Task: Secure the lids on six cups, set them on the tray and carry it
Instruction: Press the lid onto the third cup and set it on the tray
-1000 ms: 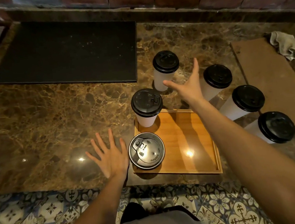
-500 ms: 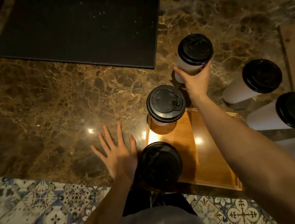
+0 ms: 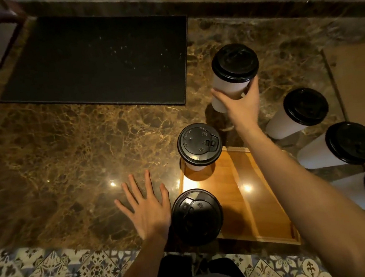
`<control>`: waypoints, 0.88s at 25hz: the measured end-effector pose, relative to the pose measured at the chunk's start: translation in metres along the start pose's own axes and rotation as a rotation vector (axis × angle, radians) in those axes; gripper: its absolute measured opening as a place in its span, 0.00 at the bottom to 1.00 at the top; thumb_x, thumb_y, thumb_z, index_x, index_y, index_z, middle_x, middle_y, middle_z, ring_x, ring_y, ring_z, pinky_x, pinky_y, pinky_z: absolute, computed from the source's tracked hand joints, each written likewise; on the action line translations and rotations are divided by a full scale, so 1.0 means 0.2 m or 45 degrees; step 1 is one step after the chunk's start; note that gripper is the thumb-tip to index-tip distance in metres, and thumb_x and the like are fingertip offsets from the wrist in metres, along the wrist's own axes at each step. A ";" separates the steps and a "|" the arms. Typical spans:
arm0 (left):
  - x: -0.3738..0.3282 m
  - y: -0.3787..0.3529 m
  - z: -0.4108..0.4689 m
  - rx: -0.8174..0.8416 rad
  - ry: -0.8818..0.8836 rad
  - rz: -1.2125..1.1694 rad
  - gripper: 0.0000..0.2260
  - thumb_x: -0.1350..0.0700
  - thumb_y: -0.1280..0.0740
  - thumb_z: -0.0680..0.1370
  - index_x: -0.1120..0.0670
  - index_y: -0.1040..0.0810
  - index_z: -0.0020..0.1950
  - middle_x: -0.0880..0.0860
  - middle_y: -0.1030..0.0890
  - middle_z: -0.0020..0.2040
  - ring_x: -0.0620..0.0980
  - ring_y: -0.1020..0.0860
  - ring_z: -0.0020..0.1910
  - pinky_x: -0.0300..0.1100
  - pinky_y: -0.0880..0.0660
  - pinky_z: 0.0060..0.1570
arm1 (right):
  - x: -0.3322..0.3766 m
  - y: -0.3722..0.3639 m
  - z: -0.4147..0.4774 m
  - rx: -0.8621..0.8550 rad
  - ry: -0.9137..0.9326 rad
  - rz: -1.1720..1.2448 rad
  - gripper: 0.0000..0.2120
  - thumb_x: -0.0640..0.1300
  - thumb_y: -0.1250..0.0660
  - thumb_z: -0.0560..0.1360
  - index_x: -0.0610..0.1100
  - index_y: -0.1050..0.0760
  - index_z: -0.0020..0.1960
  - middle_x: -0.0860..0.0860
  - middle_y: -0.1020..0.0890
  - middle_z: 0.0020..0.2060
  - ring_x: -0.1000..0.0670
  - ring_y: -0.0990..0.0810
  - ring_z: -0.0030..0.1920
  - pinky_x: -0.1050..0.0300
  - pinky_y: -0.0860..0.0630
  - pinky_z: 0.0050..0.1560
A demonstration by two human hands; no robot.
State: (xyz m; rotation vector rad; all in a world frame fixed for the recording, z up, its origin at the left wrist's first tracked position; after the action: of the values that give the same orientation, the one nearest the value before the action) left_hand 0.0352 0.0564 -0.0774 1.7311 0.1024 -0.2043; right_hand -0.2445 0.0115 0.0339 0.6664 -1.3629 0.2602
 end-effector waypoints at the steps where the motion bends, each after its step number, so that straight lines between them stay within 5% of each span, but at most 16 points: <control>1: -0.01 0.01 0.00 0.011 -0.005 -0.002 0.27 0.36 0.60 0.78 0.39 0.58 0.76 0.51 0.58 0.78 0.53 0.60 0.77 0.58 0.68 0.70 | 0.08 0.04 -0.01 -0.017 0.051 0.002 0.42 0.47 0.20 0.67 0.42 0.38 0.74 0.47 0.27 0.69 0.51 0.30 0.69 0.59 0.31 0.68; 3: -0.01 0.03 -0.01 0.033 -0.003 -0.009 0.27 0.36 0.57 0.79 0.40 0.57 0.77 0.51 0.58 0.78 0.53 0.60 0.77 0.58 0.68 0.70 | 0.24 0.12 -0.03 -0.044 0.120 0.020 0.42 0.49 0.21 0.67 0.42 0.37 0.74 0.48 0.27 0.69 0.54 0.30 0.67 0.65 0.31 0.64; 12: -0.02 0.11 -0.06 0.175 -0.037 0.009 0.30 0.37 0.53 0.80 0.43 0.63 0.76 0.54 0.63 0.78 0.56 0.63 0.76 0.61 0.63 0.70 | 0.91 0.59 -0.46 0.004 0.286 0.157 0.37 0.50 0.22 0.67 0.46 0.34 0.71 0.52 0.23 0.62 0.57 0.23 0.59 0.63 0.21 0.55; 22: 0.00 0.26 -0.07 0.522 -0.019 -0.167 0.28 0.34 0.55 0.79 0.41 0.58 0.77 0.49 0.63 0.78 0.53 0.64 0.76 0.57 0.67 0.71 | 1.12 0.94 -1.03 0.011 0.381 0.225 0.35 0.60 0.23 0.61 0.56 0.30 0.65 0.61 0.20 0.53 0.63 0.21 0.53 0.68 0.21 0.45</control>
State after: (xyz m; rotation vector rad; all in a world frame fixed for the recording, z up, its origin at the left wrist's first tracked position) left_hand 0.0447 0.0609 -0.0256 2.1326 0.1725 -0.3541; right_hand -0.1304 0.2338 0.2896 0.4916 -1.1335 0.4883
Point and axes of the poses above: each hand's wrist, its own z-axis towards the middle knuckle, its own y-axis out of the back of the hand, x = y × z, the point moved 1 cm from there along z, towards the middle knuckle
